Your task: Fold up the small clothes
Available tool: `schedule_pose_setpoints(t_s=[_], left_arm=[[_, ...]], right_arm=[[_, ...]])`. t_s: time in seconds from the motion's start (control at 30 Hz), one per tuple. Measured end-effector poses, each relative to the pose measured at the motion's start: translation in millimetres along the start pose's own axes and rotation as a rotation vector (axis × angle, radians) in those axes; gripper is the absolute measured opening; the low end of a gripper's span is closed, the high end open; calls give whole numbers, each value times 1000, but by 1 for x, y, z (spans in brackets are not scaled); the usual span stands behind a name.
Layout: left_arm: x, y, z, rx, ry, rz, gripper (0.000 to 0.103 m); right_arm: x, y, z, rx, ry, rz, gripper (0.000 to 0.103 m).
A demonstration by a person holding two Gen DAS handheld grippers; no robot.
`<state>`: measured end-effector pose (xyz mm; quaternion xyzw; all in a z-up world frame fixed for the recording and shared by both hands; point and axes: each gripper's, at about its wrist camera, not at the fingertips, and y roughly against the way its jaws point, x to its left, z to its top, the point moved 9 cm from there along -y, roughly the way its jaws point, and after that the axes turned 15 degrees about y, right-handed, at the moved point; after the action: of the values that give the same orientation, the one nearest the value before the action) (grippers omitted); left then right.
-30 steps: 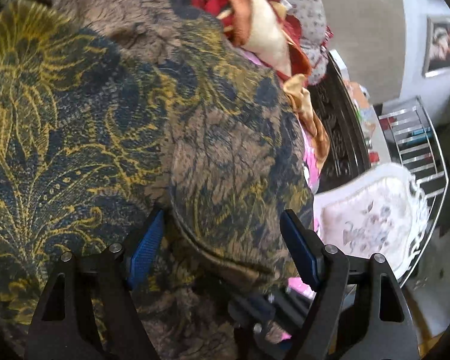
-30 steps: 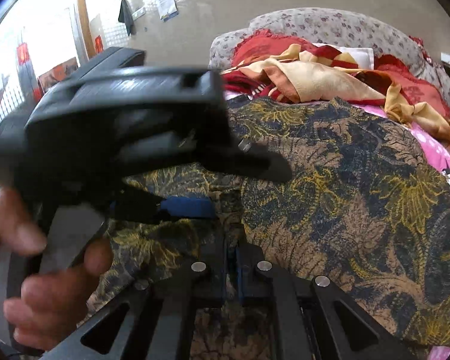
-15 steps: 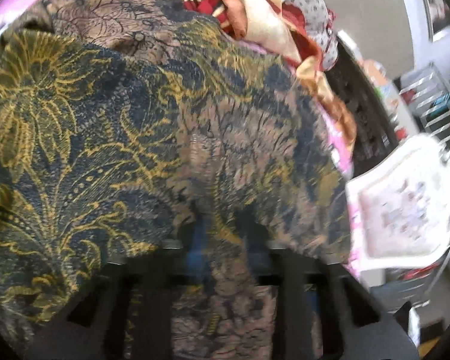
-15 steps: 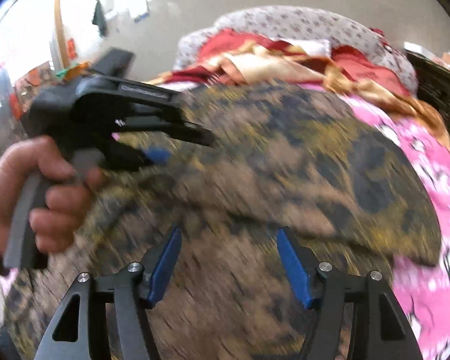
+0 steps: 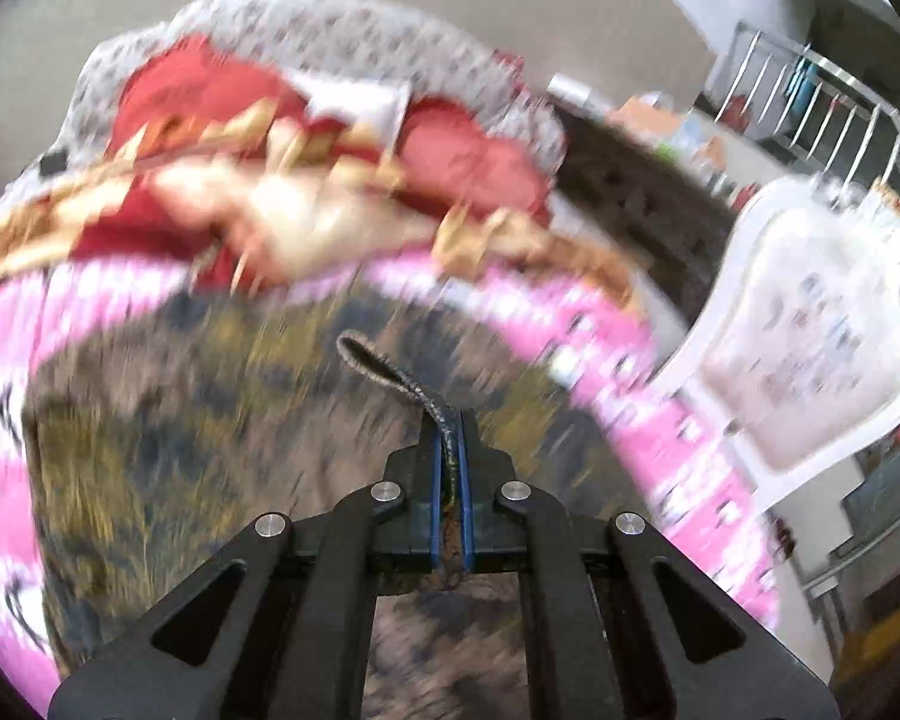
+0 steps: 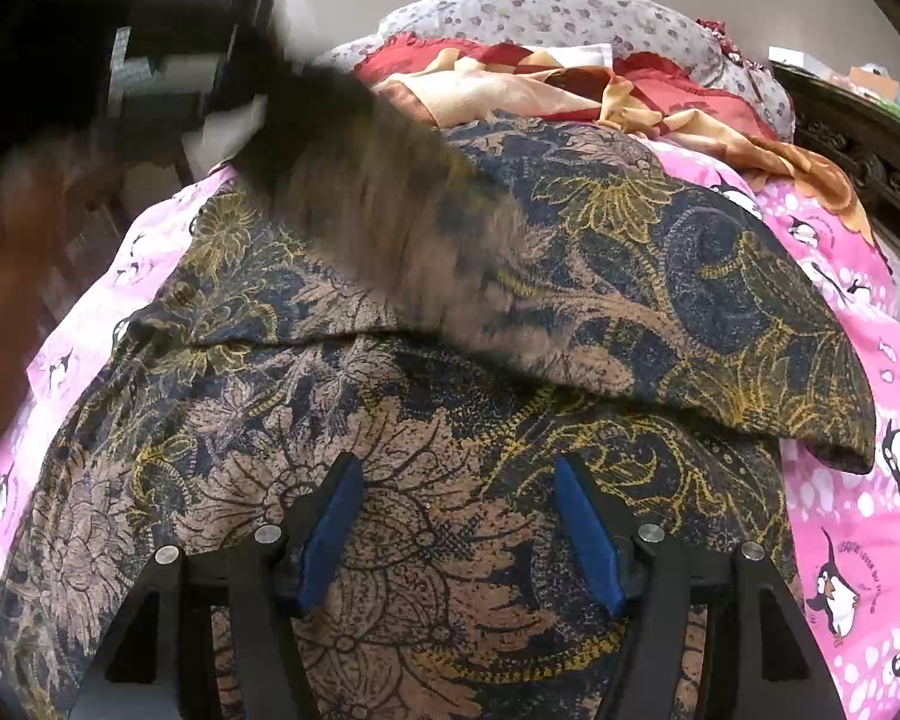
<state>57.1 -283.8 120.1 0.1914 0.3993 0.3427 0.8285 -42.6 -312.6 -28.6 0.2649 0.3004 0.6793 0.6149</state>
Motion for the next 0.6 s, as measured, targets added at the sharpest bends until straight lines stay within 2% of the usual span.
schedule_pose_setpoints(t_s=[0.17, 0.3, 0.43, 0.6], left_arm=[[-31, 48, 65, -75, 61, -117, 3], [-30, 78, 94, -124, 101, -143, 3], [0, 99, 97, -153, 117, -89, 3], [68, 101, 75, -133, 189, 10, 3]], right_arm=[[-1, -1, 1, 4, -1, 1, 64], [0, -1, 0, 3, -4, 6, 64], [-1, -1, 0, 3, -5, 8, 64], [0, -2, -1, 3, -9, 14, 64]])
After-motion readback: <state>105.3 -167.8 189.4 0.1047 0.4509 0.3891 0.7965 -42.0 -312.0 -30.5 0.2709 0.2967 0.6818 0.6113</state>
